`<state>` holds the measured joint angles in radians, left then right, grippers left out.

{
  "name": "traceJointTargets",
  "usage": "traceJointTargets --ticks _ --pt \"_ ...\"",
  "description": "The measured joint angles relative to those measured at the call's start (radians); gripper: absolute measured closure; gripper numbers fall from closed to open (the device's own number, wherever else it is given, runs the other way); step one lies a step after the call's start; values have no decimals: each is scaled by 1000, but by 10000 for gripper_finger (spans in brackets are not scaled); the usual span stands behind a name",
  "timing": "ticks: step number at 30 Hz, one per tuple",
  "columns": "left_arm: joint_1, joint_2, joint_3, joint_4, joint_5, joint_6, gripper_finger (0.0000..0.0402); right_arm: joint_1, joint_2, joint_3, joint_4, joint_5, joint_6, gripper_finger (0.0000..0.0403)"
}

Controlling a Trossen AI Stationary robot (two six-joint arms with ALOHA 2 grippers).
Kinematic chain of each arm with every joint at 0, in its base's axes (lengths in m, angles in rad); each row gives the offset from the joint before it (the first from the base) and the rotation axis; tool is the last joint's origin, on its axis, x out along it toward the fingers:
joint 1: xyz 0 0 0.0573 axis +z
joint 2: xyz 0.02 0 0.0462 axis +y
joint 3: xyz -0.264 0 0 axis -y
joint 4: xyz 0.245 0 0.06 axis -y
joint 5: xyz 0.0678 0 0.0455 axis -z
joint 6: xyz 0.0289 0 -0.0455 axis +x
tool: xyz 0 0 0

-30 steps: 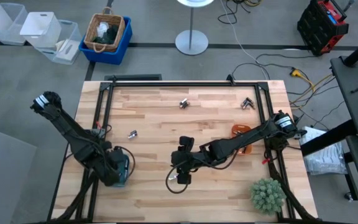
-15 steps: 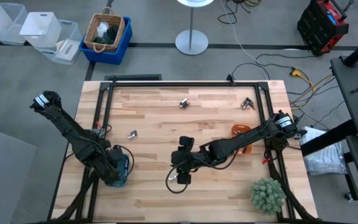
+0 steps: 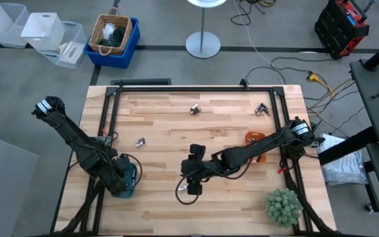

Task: Sort batteries
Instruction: Put the silver battery into the blue bin, then put the black battery into the orange bin

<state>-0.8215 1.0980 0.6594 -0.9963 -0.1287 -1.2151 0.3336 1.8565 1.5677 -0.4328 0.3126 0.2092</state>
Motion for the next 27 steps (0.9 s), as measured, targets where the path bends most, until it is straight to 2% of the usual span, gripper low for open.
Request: traceJointTargets --ticks 21,27 --pt "0 0 1 1 0 -4 323 0 0 0 0 0 0 211" --pt "0 0 68 -24 -16 15 323 0 0 0 0 0 -2 211"
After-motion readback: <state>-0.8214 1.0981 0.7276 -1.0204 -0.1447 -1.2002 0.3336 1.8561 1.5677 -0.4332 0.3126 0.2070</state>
